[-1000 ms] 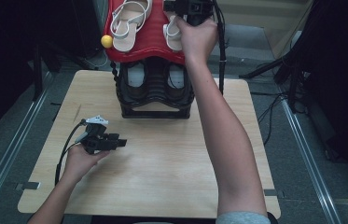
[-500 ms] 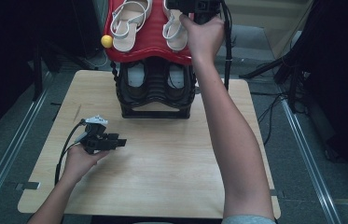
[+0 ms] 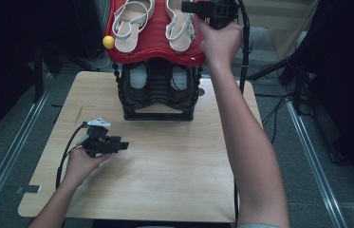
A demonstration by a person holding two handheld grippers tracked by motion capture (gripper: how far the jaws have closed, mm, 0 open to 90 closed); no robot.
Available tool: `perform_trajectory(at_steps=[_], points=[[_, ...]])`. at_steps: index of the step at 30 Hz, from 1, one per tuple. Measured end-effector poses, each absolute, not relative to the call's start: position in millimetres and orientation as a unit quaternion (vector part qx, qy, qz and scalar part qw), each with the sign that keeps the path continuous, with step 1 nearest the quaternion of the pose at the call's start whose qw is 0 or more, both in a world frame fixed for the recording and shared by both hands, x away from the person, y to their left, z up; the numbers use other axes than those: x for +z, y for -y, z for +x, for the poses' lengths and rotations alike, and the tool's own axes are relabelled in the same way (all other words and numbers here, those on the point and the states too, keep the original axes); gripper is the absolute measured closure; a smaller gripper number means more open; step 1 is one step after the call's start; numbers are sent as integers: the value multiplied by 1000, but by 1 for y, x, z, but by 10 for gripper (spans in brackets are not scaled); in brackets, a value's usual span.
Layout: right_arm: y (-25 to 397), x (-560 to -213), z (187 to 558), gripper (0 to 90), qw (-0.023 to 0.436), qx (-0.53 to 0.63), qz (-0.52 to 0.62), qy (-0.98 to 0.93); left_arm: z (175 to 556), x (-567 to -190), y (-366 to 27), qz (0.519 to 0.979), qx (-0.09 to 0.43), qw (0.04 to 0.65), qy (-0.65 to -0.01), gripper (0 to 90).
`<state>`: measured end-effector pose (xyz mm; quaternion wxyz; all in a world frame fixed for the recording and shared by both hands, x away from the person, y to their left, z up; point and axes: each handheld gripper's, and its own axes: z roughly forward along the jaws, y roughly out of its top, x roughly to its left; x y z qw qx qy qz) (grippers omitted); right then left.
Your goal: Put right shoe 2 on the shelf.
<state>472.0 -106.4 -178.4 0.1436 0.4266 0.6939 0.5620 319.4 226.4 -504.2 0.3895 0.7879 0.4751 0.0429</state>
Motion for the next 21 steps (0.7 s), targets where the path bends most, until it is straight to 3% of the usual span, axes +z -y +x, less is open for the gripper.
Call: perform_trajectory(at_steps=[21], points=[[157,-199,474,644,148,549,454,-685,319,-505,-226,788,44,388,-476,501]])
